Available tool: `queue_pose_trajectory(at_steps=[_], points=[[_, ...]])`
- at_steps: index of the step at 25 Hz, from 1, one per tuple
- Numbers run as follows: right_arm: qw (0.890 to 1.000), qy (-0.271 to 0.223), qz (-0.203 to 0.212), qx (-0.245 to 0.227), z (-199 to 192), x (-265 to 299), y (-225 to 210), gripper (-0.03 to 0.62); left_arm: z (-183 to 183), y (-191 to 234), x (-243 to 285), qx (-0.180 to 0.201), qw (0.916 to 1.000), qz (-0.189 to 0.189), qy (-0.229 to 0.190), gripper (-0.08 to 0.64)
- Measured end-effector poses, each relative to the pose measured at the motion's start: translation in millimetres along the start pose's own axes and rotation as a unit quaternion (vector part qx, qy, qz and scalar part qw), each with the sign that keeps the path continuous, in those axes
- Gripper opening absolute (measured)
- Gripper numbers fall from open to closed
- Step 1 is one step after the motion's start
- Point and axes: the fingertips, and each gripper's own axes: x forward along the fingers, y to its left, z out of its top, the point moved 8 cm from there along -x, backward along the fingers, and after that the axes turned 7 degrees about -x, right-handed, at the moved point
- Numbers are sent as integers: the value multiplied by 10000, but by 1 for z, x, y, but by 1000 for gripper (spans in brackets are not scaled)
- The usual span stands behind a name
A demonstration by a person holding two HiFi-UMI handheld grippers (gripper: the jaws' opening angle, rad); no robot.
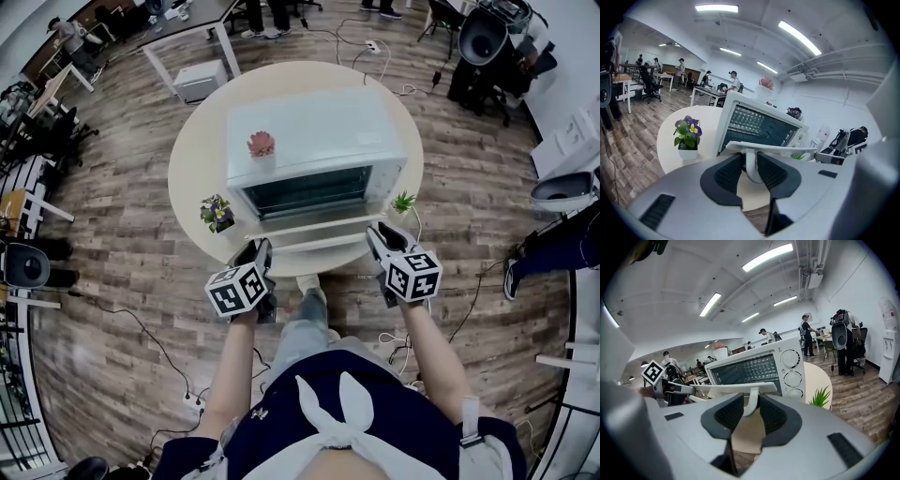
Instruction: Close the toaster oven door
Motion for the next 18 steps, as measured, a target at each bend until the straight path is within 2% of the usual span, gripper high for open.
queue_pose_trajectory(at_steps=[10, 18], points=[[9999, -60, -111, 0, 12, 6, -2, 112, 13, 1, 6, -54, 9997, -246, -73, 112], [9996, -39, -287, -41, 20, 9, 0, 109, 20, 1, 8, 106, 9993, -320, -133, 124]])
